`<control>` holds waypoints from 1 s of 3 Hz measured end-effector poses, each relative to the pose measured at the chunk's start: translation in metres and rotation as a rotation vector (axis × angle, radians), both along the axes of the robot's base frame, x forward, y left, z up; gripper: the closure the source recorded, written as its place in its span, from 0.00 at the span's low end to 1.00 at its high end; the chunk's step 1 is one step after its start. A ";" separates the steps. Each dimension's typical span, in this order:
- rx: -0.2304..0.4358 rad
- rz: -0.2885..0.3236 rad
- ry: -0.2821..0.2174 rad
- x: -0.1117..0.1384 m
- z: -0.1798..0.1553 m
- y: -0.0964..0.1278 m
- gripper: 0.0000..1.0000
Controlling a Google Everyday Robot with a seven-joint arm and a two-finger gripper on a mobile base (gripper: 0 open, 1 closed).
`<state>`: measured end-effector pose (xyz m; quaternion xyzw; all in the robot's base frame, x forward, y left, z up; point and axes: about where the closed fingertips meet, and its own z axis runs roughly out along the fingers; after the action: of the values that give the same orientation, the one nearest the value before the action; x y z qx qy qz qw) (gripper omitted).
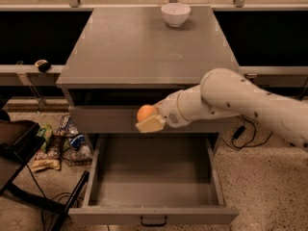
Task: Place orange into middle drawer
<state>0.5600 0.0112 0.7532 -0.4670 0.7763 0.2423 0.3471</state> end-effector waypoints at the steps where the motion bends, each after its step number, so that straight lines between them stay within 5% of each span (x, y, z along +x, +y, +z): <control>1: 0.026 0.018 0.081 -0.028 -0.078 0.018 1.00; 2: 0.069 -0.022 0.169 -0.042 -0.175 0.023 1.00; 3: 0.097 -0.054 0.242 -0.041 -0.233 0.022 1.00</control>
Offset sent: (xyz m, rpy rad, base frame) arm -0.0547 0.0236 -0.2450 0.1007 0.2165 -0.0575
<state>0.5192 0.0337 0.5206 -0.3961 0.8122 0.3247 0.2793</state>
